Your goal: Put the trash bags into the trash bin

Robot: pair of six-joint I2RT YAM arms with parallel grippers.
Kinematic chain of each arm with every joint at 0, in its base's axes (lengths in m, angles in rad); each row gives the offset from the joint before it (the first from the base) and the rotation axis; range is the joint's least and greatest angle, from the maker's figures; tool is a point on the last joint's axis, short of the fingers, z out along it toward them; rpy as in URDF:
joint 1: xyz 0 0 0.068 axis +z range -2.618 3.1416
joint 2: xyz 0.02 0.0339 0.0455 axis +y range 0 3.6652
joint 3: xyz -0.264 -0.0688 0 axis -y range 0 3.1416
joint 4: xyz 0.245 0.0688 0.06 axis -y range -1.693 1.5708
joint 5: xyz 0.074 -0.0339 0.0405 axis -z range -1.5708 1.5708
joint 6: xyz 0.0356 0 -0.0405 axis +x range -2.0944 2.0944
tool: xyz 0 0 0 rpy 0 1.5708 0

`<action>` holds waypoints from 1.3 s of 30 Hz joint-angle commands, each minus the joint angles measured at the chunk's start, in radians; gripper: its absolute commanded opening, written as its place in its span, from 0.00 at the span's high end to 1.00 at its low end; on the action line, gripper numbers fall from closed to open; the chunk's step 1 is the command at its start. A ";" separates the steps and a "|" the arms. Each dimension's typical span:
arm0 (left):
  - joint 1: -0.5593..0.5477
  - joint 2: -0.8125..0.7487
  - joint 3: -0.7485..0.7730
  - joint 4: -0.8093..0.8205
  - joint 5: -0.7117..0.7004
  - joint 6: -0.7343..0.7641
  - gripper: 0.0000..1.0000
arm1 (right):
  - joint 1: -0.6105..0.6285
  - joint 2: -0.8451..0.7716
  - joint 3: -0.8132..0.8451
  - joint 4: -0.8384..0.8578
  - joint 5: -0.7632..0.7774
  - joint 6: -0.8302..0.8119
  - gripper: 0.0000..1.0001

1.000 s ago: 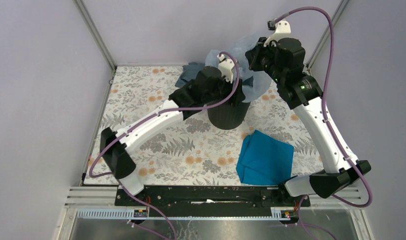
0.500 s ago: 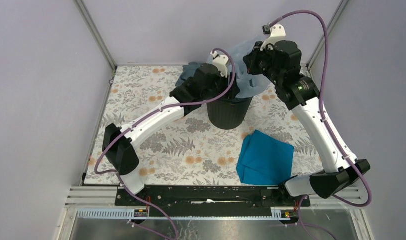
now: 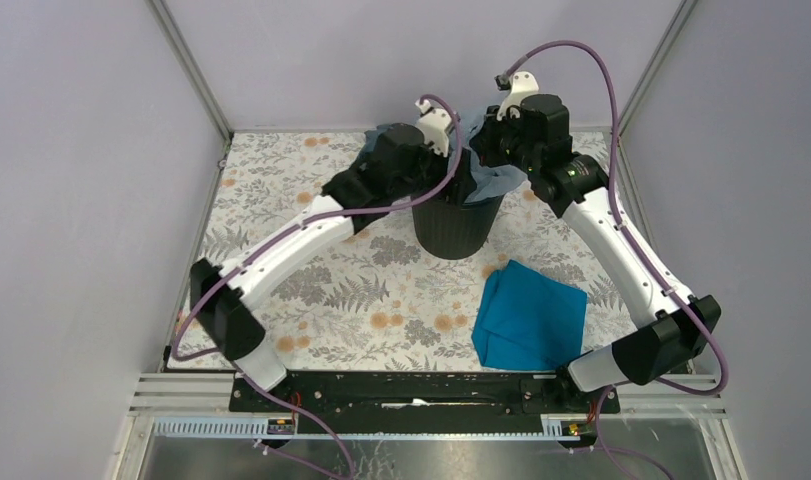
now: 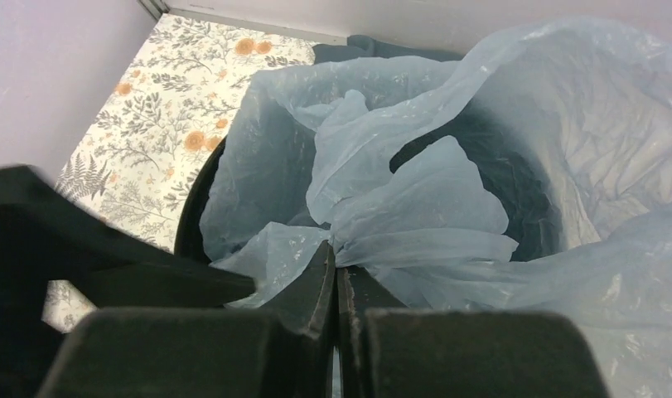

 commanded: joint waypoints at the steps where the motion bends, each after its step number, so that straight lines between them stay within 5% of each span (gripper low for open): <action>1: 0.020 -0.166 0.049 0.007 0.020 0.035 0.18 | -0.002 -0.032 0.036 0.058 -0.079 0.004 1.00; 16: 0.082 -0.464 -0.162 -0.061 -0.128 0.034 0.05 | -0.002 0.223 -0.007 0.146 -0.381 0.212 1.00; 27: 0.097 -0.518 -0.241 -0.023 -0.034 -0.045 0.01 | -0.003 0.159 0.169 -0.029 -0.343 0.210 0.99; 33: 0.128 -0.466 -0.199 0.048 0.087 -0.101 0.02 | -0.002 0.033 0.075 0.044 -0.386 0.239 0.67; 39: 0.189 -0.471 -0.229 0.140 0.153 -0.193 0.02 | -0.002 -0.068 -0.100 0.306 -0.428 0.321 0.48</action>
